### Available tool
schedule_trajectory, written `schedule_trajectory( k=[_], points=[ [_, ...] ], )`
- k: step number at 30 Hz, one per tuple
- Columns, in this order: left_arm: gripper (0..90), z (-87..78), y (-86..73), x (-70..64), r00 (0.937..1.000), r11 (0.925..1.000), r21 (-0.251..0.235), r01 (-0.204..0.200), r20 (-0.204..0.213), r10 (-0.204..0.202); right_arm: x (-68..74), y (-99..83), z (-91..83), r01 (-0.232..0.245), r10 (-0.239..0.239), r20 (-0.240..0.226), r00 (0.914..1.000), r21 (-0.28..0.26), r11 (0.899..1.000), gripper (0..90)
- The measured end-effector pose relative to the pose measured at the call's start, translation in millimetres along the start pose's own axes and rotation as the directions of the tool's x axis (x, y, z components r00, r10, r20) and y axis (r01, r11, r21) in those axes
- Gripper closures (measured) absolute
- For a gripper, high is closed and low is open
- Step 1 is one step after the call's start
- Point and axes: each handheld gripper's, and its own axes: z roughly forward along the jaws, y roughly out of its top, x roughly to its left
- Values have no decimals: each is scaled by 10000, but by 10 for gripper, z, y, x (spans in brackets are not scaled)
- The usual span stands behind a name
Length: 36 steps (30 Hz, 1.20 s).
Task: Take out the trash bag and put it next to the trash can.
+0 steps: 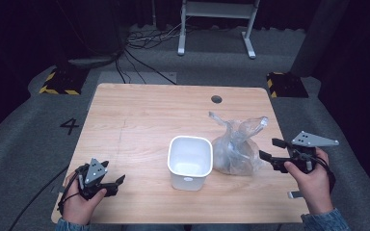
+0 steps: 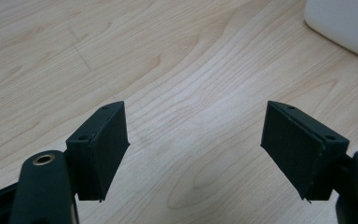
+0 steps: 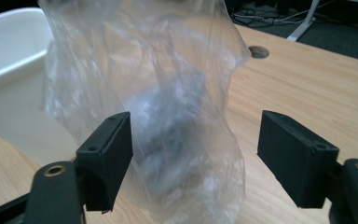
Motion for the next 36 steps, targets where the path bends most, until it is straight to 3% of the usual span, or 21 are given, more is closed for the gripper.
schedule_trajectory(
  k=[8,13,19,25,29,36],
  points=[
    [210,-7,-76,94,9998,9993,325,208,-59,-206,-103,-240,5,-162,151,296,9994,381,9991,228],
    [198,18,-115,134,9994,9960,843,310,98,-319,-166,-399,45,-366,336,481,9983,628,9974,220],
    [175,78,-155,153,9997,9922,1241,125,172,-148,-221,-594,106,-640,579,624,9964,995,9930,214],
    [173,120,-184,166,9998,9902,1388,183,101,-199,-266,-790,170,-785,683,770,9947,1384,9873,205],
    [170,149,-209,179,9991,9917,1241,321,230,-352,-294,-906,210,-888,777,765,9940,1543,9840,202],
    [168,181,-245,202,9996,9901,1390,176,196,-206,-309,-1066,267,-996,869,758,9933,1836,9779,198]
  ],
)
